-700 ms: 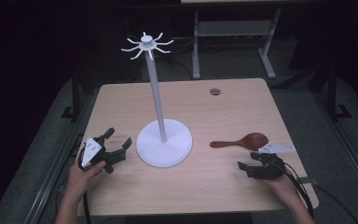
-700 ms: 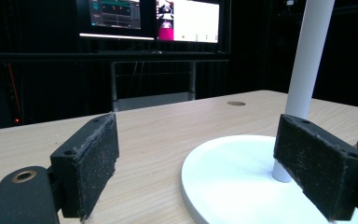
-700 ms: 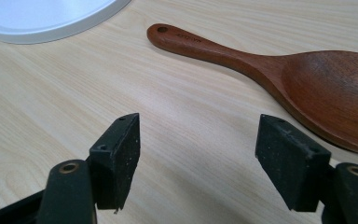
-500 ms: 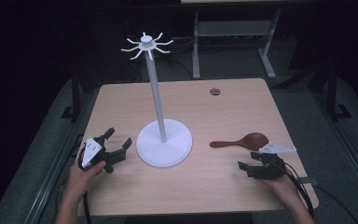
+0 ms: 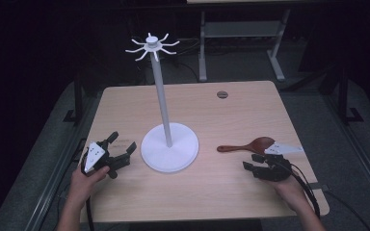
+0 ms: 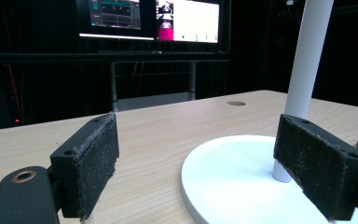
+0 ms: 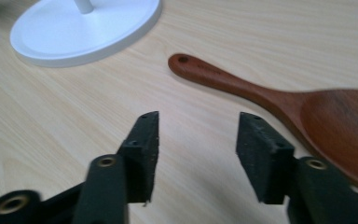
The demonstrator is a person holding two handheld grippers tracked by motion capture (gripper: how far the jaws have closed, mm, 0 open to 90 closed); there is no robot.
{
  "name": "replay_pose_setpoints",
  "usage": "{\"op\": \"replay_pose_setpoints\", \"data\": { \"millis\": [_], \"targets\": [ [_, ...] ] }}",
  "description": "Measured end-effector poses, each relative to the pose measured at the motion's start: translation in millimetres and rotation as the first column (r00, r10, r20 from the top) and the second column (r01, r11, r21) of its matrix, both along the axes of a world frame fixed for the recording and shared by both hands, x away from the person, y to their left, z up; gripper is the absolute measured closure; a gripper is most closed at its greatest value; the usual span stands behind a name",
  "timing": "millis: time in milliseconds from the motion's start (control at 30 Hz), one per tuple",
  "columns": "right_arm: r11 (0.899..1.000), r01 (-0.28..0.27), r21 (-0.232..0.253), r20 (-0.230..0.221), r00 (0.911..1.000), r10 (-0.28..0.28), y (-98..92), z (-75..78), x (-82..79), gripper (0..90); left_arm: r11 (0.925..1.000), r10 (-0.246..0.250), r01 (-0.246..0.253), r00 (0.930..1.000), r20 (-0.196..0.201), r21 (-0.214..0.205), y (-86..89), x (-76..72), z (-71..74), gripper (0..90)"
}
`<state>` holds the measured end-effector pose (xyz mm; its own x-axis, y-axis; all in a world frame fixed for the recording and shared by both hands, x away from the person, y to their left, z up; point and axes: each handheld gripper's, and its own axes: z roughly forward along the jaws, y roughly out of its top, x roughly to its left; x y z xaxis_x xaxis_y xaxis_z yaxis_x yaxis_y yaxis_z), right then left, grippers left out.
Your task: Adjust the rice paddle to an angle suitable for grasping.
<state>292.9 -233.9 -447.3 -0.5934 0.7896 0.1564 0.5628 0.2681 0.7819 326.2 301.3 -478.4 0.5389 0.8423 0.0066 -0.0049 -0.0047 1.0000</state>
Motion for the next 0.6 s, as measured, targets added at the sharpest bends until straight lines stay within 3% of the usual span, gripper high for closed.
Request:
{"op": "replay_pose_setpoints", "data": {
  "millis": [100, 267, 600],
  "targets": [
    [1.0, -0.013, 0.005, 0.019, 0.9997, 0.013, 5.9, 2.9, 7.3, 71.7, 1.0, 0.002, -0.002, 1.0, -0.002, 0.003, -0.1, 0.1, 0.1, 13.4],
    [0.999, -0.042, -0.005, 0.039, 0.9983, 0.042, 15.1, 6.3, 14.8, 89.6, 1.0, 0.003, -0.003, 1.0, -0.002, 0.001, -0.1, 0.0, 0.1, 13.4],
    [0.994, -0.113, -0.004, 0.041, 0.9927, 0.113, 27.7, 9.7, 30.6, 89.8, 1.0, 0.005, -0.005, 1.0, -0.004, -0.003, 0.9, -0.3, 0.0, 13.4]
  ]
}}
